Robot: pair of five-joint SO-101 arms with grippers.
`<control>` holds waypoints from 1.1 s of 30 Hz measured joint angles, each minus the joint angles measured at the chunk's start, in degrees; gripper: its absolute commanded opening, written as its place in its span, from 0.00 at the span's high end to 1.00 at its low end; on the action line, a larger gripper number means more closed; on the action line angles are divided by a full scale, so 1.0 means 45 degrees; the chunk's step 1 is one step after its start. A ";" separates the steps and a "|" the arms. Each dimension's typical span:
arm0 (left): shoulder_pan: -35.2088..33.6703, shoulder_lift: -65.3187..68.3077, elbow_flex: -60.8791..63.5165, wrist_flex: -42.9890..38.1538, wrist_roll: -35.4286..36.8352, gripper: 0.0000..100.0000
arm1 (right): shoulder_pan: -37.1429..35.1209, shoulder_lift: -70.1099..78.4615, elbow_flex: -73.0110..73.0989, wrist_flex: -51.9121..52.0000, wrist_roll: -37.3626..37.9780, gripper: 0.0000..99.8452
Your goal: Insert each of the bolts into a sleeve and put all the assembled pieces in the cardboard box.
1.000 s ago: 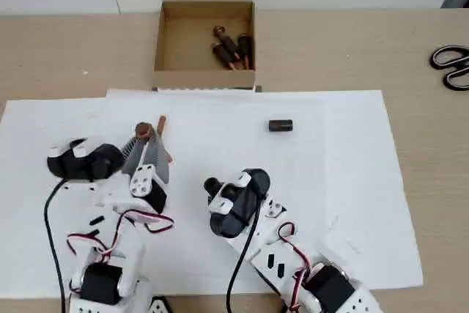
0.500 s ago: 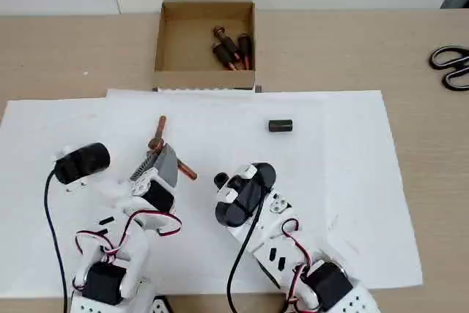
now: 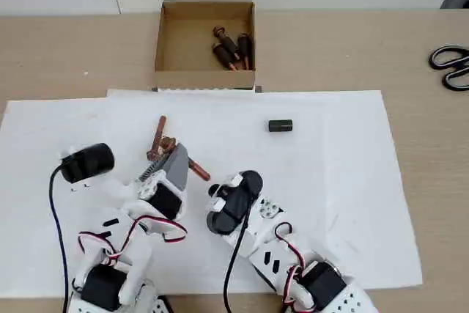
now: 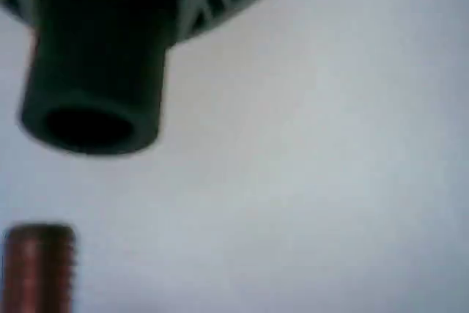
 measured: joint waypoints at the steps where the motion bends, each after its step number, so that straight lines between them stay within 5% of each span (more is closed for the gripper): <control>1: 0.0078 0.0000 0.0000 0.0000 0.0000 0.99 | 0.0020 0.0000 0.0000 0.0000 0.0176 1.00; 33: 0.1074 -0.0020 -0.0020 0.0742 -0.0938 0.99 | 0.0527 0.0000 0.0020 0.0000 0.0391 1.00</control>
